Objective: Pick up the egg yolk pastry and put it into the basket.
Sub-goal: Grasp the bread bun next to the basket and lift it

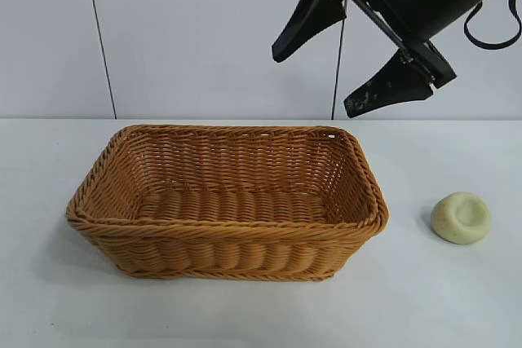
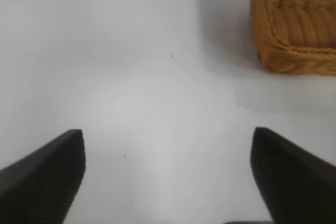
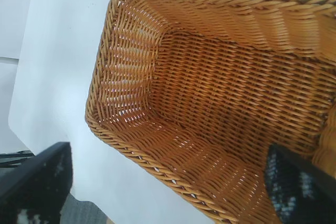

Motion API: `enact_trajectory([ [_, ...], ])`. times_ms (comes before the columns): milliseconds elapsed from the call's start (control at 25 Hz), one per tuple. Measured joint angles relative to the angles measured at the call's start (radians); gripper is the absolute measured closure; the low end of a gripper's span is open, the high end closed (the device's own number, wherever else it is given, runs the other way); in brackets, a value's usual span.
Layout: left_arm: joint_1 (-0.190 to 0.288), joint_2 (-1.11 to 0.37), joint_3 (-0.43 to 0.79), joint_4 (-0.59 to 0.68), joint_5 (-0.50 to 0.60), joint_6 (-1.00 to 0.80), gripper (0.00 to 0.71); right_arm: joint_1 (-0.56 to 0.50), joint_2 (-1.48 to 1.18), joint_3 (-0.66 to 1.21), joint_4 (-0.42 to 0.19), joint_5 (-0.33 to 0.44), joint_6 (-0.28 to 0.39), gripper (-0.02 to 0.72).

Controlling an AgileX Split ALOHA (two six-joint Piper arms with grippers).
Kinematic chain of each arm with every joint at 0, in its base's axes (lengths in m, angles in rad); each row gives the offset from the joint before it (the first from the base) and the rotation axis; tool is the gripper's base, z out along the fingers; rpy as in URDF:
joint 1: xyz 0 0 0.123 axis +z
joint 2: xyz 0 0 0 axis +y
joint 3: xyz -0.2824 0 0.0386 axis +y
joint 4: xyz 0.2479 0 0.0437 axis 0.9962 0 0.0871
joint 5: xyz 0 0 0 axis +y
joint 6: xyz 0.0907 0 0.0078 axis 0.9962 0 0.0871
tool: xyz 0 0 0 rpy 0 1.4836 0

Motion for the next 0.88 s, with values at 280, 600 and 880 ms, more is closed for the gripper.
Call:
enact_trajectory([
  [280, 0.0, -0.089, 0.002, -0.001, 0.0, 0.0, 0.047, -0.003, 0.001, -0.117, -0.326, 0.054, 0.148, 0.018],
  [600, 0.0, -0.09, 0.002, -0.002, 0.0, 0.0, 0.047, -0.116, 0.013, -0.158, -0.703, 0.152, 0.348, 0.018],
  [880, 0.0, -0.09, 0.002, -0.002, 0.0, 0.0, 0.047, -0.224, 0.079, -0.159, -0.696, 0.152, 0.339, 0.018],
])
